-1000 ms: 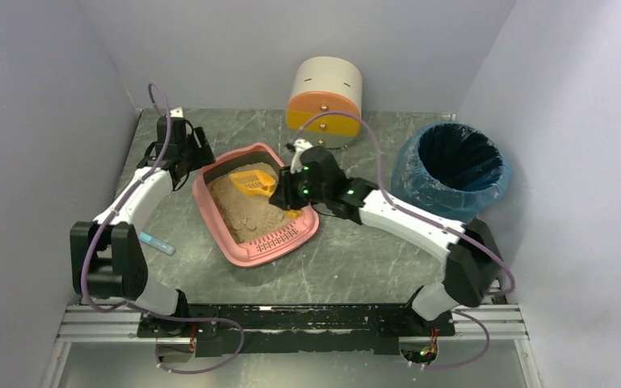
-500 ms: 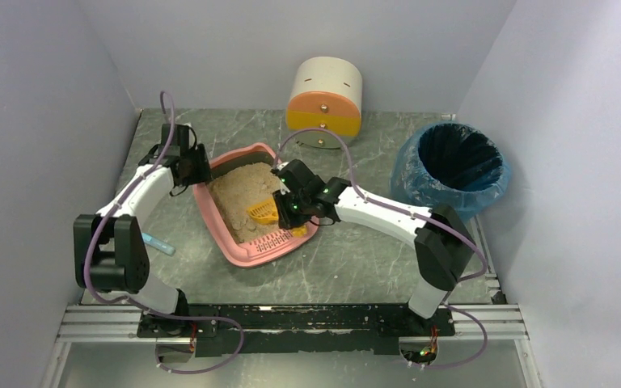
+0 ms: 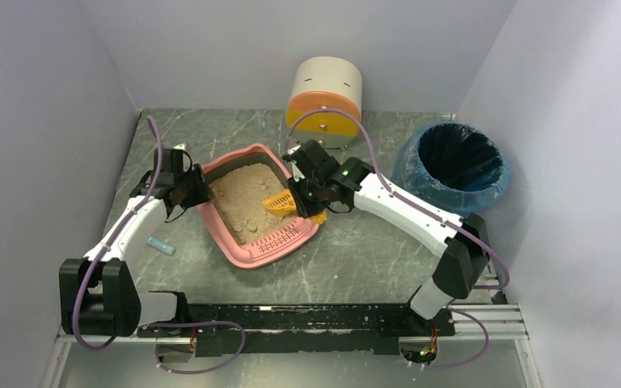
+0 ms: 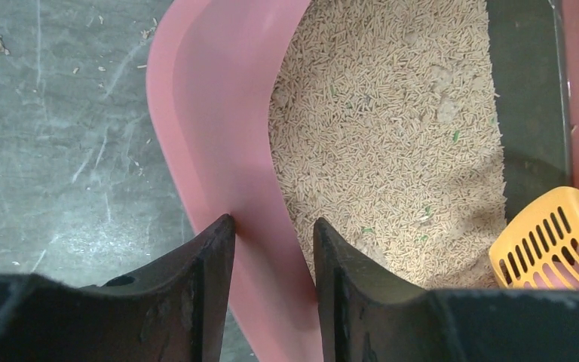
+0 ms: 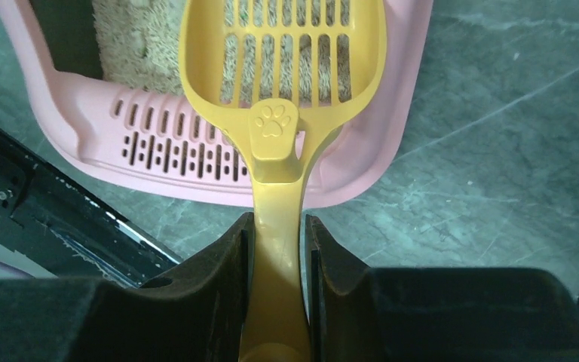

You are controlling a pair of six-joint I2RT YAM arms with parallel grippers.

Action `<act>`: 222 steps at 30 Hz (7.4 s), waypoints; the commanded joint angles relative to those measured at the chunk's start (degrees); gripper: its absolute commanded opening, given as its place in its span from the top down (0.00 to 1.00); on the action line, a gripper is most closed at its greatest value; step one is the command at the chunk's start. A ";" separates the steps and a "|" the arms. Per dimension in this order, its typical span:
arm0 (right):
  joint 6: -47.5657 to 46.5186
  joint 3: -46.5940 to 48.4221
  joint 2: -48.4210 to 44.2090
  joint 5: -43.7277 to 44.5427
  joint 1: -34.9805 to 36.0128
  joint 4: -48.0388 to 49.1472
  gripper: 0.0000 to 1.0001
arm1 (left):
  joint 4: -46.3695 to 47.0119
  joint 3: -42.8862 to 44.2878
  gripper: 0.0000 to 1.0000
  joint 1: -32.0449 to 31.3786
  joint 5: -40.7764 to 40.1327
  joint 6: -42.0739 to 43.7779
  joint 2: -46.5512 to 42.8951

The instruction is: Clean the litter box

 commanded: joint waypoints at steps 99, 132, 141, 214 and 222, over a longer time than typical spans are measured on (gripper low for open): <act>-3.44 24.17 30.05 7.12 1.72 9.88 1.00 | -0.77 -5.89 0.33 0.06 3.68 3.07 -11.85; -23.98 -3.79 10.22 -0.32 1.57 22.59 1.00 | -3.18 -4.74 0.36 -2.93 -4.55 2.71 -12.04; -24.62 -5.40 6.25 -5.75 1.63 16.60 1.00 | -2.76 -5.04 0.36 -3.90 -4.84 2.31 -13.77; -21.97 -30.56 4.61 6.88 5.22 74.24 1.00 | -3.10 -4.69 0.31 -8.33 -9.32 0.40 -23.54; -24.68 -32.77 -2.32 7.17 5.32 64.65 1.00 | -1.37 -4.52 0.28 -8.36 -7.37 2.31 -26.87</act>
